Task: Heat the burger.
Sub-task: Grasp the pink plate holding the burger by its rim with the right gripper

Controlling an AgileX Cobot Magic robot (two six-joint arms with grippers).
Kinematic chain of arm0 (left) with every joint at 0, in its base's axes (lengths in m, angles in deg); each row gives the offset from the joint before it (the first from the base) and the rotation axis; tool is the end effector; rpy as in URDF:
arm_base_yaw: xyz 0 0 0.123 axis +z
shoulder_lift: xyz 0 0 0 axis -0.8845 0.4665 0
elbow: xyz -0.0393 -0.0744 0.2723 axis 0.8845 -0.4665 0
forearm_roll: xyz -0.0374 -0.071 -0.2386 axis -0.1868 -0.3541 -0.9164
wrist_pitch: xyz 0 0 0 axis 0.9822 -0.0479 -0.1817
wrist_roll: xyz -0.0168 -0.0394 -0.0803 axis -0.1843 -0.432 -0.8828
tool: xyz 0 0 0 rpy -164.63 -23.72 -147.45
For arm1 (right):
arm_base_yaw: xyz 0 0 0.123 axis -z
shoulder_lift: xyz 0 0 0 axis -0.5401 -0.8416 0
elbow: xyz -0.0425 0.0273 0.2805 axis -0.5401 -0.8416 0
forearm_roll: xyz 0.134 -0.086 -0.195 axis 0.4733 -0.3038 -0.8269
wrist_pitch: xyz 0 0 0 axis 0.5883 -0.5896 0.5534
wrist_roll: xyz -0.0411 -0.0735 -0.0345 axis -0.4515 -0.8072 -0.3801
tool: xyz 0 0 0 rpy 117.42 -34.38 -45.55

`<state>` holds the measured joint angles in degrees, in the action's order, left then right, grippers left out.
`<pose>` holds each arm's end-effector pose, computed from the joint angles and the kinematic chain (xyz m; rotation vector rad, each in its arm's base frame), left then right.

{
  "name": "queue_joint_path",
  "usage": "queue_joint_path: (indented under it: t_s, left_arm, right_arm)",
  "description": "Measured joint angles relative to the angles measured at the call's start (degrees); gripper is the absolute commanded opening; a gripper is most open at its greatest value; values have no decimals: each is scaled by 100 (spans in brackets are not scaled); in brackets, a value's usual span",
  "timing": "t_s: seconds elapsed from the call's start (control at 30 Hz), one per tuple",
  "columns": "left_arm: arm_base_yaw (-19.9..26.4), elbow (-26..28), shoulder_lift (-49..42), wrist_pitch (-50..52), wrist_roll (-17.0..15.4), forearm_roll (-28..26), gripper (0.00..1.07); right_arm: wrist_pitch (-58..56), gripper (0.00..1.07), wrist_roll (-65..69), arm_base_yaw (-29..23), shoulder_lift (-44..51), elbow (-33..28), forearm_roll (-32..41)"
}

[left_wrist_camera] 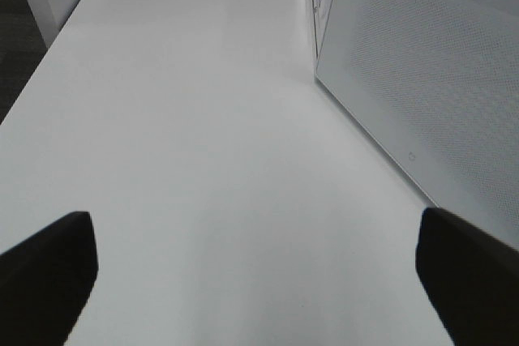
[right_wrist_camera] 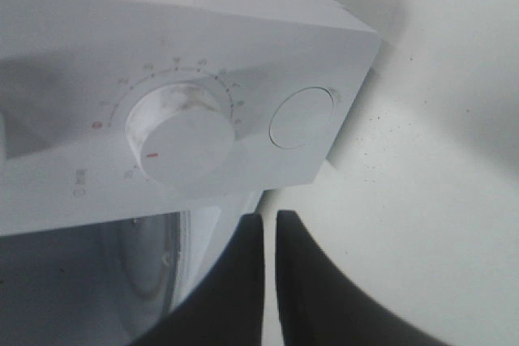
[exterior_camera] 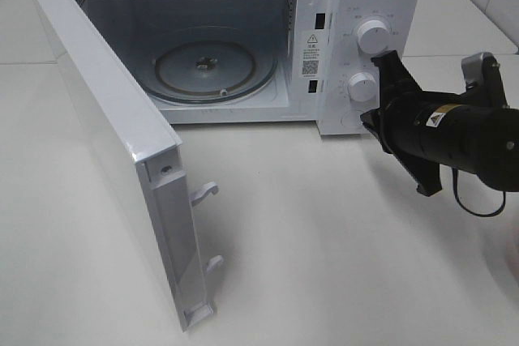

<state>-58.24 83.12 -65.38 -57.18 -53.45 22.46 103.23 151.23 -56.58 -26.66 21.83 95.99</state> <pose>-0.0083 -0.0069 0.2801 -0.0575 2.0416 -0.0471 0.2820 0.1095 0.1460 1.0468 1.9191 0.8891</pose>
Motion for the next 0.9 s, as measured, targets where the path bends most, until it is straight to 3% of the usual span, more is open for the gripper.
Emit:
queue_joint_path:
  t_s: [0.6,0.9]
  left_arm:
    - [0,0,0,0,0,0,100]
    - [0,0,0,0,0,0,100]
  right_arm:
    - [-2911,7,-4297,0,1243,-6,0]
    - [-4137,10,-5489,0,1570,-6,-69]
